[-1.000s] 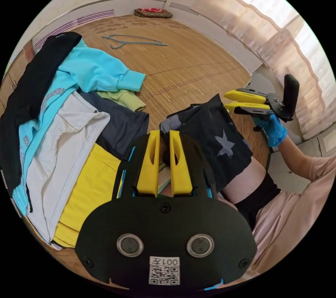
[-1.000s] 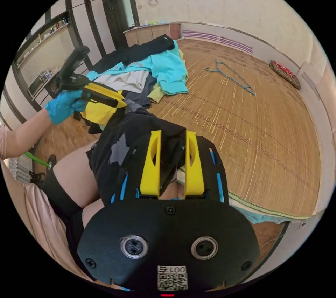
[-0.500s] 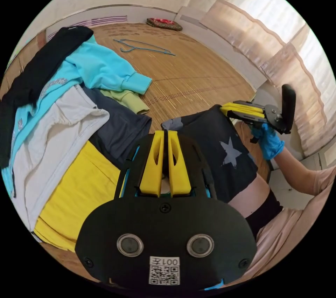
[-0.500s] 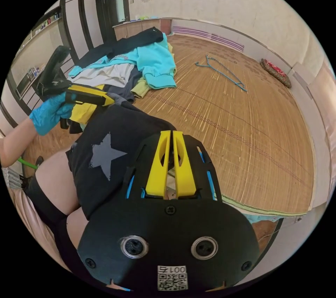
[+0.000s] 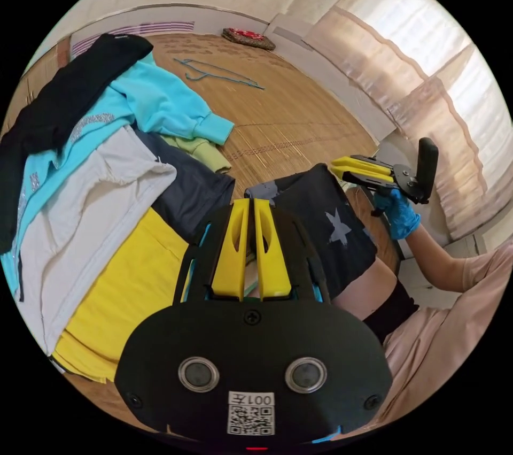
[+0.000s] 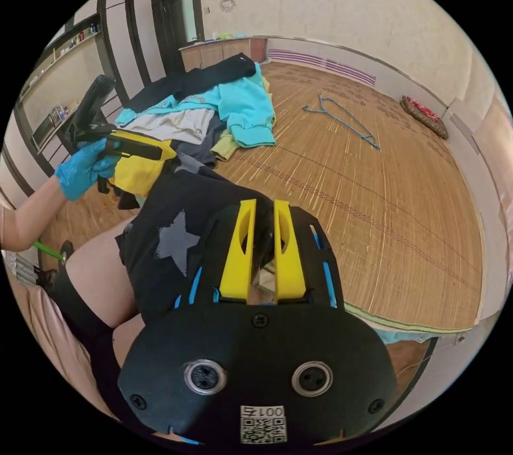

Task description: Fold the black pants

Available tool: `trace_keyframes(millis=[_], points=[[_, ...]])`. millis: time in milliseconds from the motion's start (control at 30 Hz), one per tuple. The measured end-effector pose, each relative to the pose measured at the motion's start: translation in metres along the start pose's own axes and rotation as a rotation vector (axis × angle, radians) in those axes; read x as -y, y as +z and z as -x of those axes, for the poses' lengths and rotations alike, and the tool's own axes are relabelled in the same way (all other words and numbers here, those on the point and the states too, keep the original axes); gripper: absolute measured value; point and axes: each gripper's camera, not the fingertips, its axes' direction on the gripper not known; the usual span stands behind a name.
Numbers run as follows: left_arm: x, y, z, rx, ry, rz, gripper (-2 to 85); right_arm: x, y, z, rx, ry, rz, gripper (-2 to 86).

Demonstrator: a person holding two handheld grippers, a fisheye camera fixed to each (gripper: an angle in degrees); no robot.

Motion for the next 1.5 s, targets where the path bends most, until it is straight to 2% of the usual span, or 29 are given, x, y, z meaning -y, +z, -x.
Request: trace_keyframes(millis=[167,333,433,567,800,867,967,1067,1267,1400,1500], points=[[0.006,0.008,0.007,-0.018,-0.054,-0.023,0.5,0.011,0.010,-0.015,0.040,0.101,0.032,5.3],[0.003,0.032,0.010,-0.020,-0.099,0.020,-0.4,0.010,0.020,-0.021,0.052,0.151,0.049,2.1],[-0.004,0.022,0.011,-0.032,-0.129,-0.070,-1.0,0.005,0.010,-0.021,0.016,0.162,-0.004,1.2],[-0.019,0.008,0.028,-0.103,-0.272,-0.173,-1.5,0.000,0.003,-0.024,-0.042,0.155,-0.049,0.5],[-0.015,0.029,0.027,-0.058,-0.260,-0.034,-0.9,0.005,0.037,-0.025,-0.054,0.111,0.067,0.6],[-0.014,0.023,0.024,-0.005,-0.266,-0.040,-1.2,0.006,0.036,-0.026,-0.055,0.110,0.089,0.8],[-0.017,0.005,0.015,0.116,-0.246,-0.054,-1.3,0.003,0.020,-0.031,-0.070,0.116,0.081,1.0],[-0.023,-0.011,0.000,0.155,-0.187,-0.047,-1.3,-0.005,-0.004,-0.030,-0.003,0.078,0.059,1.6],[-0.045,-0.025,-0.047,0.021,0.006,0.009,-0.7,-0.039,-0.039,-0.002,0.179,-0.029,0.142,5.7],[-0.066,-0.025,-0.074,-0.034,0.051,0.074,0.4,-0.063,-0.055,0.017,0.303,-0.044,0.186,9.1],[-0.077,-0.018,-0.092,-0.058,0.094,0.150,2.2,-0.075,-0.052,0.032,0.296,-0.068,0.239,9.4]])
